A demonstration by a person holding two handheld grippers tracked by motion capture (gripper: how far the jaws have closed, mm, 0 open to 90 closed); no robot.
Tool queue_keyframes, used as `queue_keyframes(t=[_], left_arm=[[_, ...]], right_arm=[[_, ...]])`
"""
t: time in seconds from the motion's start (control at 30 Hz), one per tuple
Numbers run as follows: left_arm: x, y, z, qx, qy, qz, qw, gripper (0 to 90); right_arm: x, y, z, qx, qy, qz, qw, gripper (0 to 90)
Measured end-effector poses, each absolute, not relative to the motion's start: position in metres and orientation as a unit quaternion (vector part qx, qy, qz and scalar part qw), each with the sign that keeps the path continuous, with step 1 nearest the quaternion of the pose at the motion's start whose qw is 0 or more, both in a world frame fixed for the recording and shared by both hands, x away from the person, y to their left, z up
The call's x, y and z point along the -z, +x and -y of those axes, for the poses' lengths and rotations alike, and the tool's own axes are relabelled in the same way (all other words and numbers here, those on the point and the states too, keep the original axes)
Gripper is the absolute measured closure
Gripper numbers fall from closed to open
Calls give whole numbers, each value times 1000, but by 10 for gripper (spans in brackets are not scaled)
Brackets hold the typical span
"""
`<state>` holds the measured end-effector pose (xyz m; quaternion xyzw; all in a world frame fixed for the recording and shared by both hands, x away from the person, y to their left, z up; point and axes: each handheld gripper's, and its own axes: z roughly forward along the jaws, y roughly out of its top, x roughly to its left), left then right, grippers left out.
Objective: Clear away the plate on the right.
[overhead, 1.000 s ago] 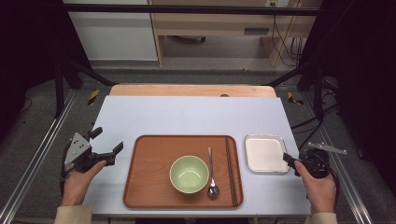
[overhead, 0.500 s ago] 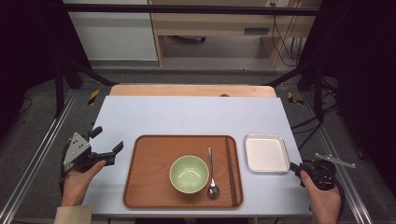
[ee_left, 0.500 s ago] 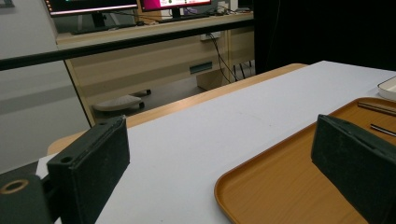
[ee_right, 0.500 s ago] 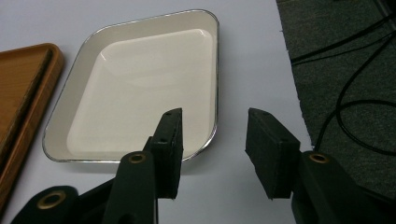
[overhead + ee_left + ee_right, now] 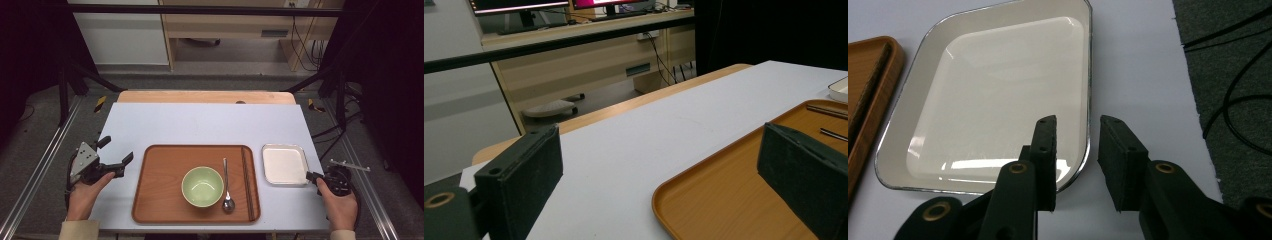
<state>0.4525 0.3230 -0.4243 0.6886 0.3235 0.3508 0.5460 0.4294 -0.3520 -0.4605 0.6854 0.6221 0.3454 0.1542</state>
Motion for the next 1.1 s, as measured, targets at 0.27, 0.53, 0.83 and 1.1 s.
queue_keyframes(t=[0.27,0.53,0.83,1.1], left_arm=[[425,453,-322,-351,690,-323,544,43],[426,453,-319,-349,693,-322,543,43],[425,453,-319,-350,692,-322,542,43],[425,453,-319,-351,692,-322,542,43]], right_arm=[[466,437,355,-353,692,-616,130,755],[471,441,359,-360,695,-611,116,789],[475,444,359,-351,698,-614,115,841],[476,446,359,-364,707,-597,107,880]])
